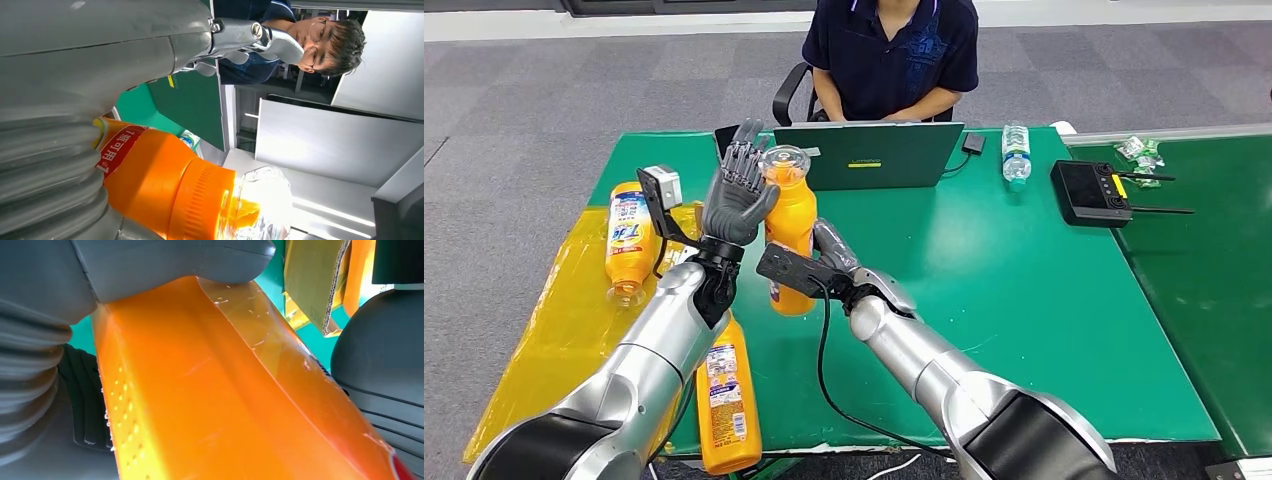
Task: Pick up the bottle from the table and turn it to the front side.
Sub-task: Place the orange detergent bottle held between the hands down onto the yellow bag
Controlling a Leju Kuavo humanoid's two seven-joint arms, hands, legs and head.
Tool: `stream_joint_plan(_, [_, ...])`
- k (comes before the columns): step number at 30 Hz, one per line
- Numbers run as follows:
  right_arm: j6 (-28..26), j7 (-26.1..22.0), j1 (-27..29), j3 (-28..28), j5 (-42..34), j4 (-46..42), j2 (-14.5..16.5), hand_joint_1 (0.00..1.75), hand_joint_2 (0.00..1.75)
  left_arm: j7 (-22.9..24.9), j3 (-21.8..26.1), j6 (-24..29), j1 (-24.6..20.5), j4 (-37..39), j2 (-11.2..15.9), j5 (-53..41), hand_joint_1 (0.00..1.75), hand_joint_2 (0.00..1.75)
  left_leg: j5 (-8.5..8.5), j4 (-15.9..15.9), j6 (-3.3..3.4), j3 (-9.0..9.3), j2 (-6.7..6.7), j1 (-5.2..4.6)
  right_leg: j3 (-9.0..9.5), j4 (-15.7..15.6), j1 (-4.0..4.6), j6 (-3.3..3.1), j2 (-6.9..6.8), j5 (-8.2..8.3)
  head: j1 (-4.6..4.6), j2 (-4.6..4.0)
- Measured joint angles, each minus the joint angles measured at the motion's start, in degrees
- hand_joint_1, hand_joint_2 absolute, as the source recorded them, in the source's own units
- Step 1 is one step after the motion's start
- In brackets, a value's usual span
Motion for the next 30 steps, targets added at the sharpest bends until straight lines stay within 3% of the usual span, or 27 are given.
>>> stream_joint_plan(7, [-0.5,0.3,0.0,0.0,1.1,0.0,0.0,1.75,1.75,0.6,-1.7,-0.4,0.0,0.3,0.3,-4.0,0.0,1.75,0.0,0.0,0.0,-0.01,0.0,0.0,0.0,0.0,0.0,0.0,0.01,0.0,0.0,0.0])
stream_joint_plan(15, [1.0,1.2,-0.7,0.0,2.6,-0.2,-0.8,1.75,1.75,-1.2,-6.8,-0.2,-1.8,0.9,4.0,-15.8,0.0,1.75,0.05,0.0,-0.07,-0.01,-0.01,0.01,-0.02,0.1,0.01,0.0,0.0,0.0,0.0,0.0])
stream_joint_plan(22, [4.0,2.1,-0.9,0.6,4.2,-0.6,-2.1,1.75,1.75,-2.9,-11.2,4.2,-4.2,1.6,7.4,-24.8,0.0,1.75,0.07,0.0,-0.11,-0.01,-0.03,0.01,-0.02,0.1,0.0,-0.01,-0.03,0.01,0.0,0.0])
stream_joint_plan(30, [5.9,3.3,-2.0,2.8,6.1,-1.0,-3.3,1.75,1.75,-2.8,-12.5,6.2,-4.4,1.7,8.6,-26.8,0.0,1.75,0.08,0.0,-0.11,-0.02,-0.03,0.01,-0.02,0.1,0.01,-0.02,-0.03,0.01,-0.02,0.0])
